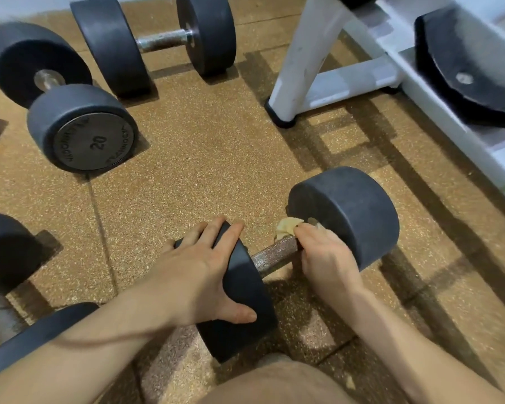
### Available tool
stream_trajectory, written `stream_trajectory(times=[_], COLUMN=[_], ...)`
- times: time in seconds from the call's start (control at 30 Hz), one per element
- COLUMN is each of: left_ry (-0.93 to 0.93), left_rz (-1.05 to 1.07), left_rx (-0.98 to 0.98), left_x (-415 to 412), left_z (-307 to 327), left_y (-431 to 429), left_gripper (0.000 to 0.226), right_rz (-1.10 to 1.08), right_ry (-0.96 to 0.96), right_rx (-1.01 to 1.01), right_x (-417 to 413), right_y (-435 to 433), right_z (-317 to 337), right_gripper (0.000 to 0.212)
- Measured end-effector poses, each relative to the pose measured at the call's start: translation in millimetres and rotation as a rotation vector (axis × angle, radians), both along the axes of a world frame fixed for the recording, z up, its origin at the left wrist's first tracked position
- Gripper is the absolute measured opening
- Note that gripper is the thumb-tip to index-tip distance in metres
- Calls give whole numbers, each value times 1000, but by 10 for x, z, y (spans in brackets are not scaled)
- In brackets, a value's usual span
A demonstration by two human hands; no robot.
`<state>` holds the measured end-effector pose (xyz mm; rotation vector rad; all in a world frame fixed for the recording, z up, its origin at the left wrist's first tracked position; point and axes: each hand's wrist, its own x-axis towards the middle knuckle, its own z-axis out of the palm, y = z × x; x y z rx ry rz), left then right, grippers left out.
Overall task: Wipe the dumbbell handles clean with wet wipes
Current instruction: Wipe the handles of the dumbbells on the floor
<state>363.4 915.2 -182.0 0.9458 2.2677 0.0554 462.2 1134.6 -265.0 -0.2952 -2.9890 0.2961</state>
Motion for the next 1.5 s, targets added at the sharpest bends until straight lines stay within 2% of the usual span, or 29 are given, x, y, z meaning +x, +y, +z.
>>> stream_trajectory(times=[0.07, 0.13, 0.27, 0.33, 0.47, 0.6, 0.7, 0.77, 0.83, 0.93, 1.03, 1.07, 1.17, 1.27, 1.37, 1.43, 1.5], left_ry=[-15, -37, -66, -80, -102, -131, -154, -163, -155, -139, -143, -142, -124, -113, -39, 49, 79], left_rz=[-2, -3, -15, -15, -10, 3, 9, 15, 14, 3, 6, 11, 27, 37, 26, -2, -39], left_rx=[-5, -21, -32, -25, 1, 38, 59, 69, 63, 66, 89, 92, 124, 159, 193, 218, 180], left_x=[-41, -87, -215, -271, -369, -449, -485, -509, -509, -492, -501, -514, -582, -664, -708, -677, -587], left_z=[-5, -15, -51, -64, -94, -132, -151, -150, -146, -155, -152, -143, -114, -107, -51, 10, 69], left_y=[-5, 1, 3, -6, -24, -48, -54, -59, -62, -71, -82, -82, -78, -109, -125, -119, -108], left_gripper=[135, 136, 137, 136, 135, 136, 136, 136, 133, 133, 135, 135, 134, 133, 128, 115, 111], right_rz=[35, 141, 440, 496, 622, 601, 567, 519, 530, 562, 586, 534, 336, 199, 20, -143, -257], right_ry=[-124, -246, -518, -607, -471, -451, -402, -486, -552, -517, -547, -552, -484, -395, -274, -166, -95], right_rx=[213, 450, 762, 874, 793, 757, 778, 839, 873, 828, 766, 754, 688, 592, 343, 134, -117], right_x=[3, -95, -400, -427, -353, -496, -684, -616, -484, -481, -670, -705, -623, -434, -456, -520, -522], right_y=[-39, -72, 98, 161, 283, 268, 111, 116, 130, 192, 98, 65, -4, 15, -20, -69, -231], right_z=[42, 140, 421, 509, 556, 562, 611, 536, 555, 588, 613, 556, 477, 375, 335, 217, 111], right_gripper=[47, 49, 38, 35, 10, 20, 12, 20, 17, 22, 15, 20, 8, 20, 25, 13, 19])
